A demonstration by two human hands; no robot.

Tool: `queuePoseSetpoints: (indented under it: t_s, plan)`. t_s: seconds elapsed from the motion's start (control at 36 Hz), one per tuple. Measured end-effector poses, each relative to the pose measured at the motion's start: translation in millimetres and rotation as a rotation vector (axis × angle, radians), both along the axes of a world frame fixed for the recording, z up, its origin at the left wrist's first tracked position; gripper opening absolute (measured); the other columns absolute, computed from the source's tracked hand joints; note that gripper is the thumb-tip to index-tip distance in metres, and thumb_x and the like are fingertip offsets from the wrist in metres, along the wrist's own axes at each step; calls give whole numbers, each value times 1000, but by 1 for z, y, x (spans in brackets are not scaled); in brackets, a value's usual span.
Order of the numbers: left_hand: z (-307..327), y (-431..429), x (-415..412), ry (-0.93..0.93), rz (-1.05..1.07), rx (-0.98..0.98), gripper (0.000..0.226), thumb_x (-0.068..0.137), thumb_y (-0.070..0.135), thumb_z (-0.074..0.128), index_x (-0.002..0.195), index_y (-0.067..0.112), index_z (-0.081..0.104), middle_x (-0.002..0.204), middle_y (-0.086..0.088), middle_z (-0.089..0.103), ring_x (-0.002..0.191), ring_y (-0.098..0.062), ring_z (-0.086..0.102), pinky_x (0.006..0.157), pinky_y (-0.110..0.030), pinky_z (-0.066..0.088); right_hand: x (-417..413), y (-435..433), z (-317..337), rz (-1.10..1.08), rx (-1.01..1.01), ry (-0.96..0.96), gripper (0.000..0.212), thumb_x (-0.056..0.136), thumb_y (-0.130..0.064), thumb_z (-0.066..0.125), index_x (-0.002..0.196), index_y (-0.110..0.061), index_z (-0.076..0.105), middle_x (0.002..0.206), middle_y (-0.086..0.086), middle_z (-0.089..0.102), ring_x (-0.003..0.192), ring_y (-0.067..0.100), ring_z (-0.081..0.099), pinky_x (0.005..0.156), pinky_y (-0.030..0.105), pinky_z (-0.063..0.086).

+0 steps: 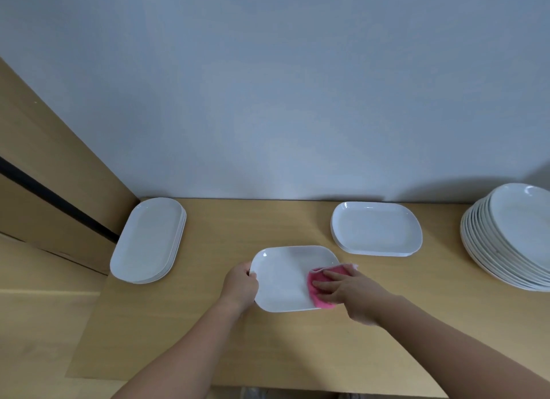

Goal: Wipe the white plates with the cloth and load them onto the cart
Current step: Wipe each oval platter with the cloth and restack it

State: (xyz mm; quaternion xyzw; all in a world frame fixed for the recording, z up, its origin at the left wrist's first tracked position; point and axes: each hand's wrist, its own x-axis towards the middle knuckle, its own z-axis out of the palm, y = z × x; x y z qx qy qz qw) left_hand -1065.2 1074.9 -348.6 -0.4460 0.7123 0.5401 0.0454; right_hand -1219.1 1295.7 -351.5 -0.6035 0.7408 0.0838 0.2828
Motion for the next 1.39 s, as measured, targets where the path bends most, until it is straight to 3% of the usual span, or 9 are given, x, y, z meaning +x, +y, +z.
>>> queuePoseSetpoints:
  t_s: [0.17,0.28,0.44,0.61,0.72,0.89,1.08,1.25,1.39]
  plan:
    - [5,1,3,-3,-51,-38,25,90,0,37,89,0,62,78,-6,58,70,-22,50,63,-30,42,-3,5,7,-90,57,134,66,92,2,36,148,-32,35,160,-13,15,148,20,7,118,47,15]
    - [5,4,7,30,-22,7,28,94,4,38,96,2,66,82,-10,62,71,-23,55,62,-34,51,-1,2,9,-224,-16,183,58,93,-2,34,146,-25,39,158,-9,22,146,20,12,114,39,28]
    - [7,8,15,29,50,152,32,95,7,34,100,-4,63,87,-16,63,74,-25,59,74,-49,58,7,0,13,-309,-191,162,58,89,-1,36,140,-25,47,149,-7,37,142,19,22,111,29,32]
    - [16,13,19,69,80,283,41,89,1,34,100,13,71,94,-13,71,76,-24,65,59,-30,58,30,-6,23,-227,-253,49,63,87,4,34,142,-25,46,155,-4,30,144,17,19,112,33,31]
    - [19,19,19,129,73,311,41,92,1,36,98,16,73,98,-13,74,91,-30,71,63,-33,59,58,-35,26,-179,-261,-26,57,89,1,37,141,-20,47,154,1,32,143,21,22,110,36,31]
    - [15,24,16,125,43,241,44,92,-2,30,99,11,71,97,-17,72,79,-23,67,75,-47,60,88,-65,19,-114,-255,80,52,92,-9,42,144,-17,41,150,8,35,136,32,28,110,38,28]
    - [13,28,16,128,35,176,29,93,3,42,89,7,71,78,-10,68,65,-19,61,62,-37,55,84,-48,11,-52,-236,36,65,91,-3,39,151,-26,28,159,-1,20,143,26,16,114,44,19]
    - [8,23,18,59,10,54,17,85,1,39,75,-8,49,69,-8,44,66,-19,41,62,-34,41,61,-18,7,-16,-204,17,64,91,4,33,149,-22,34,159,-5,22,147,19,13,118,39,17]
    - [10,20,18,60,-13,30,23,90,4,37,88,-8,57,75,-9,52,69,-21,48,64,-42,56,34,8,14,-139,-71,175,51,89,1,34,132,-16,56,144,-3,44,139,19,29,107,38,35]
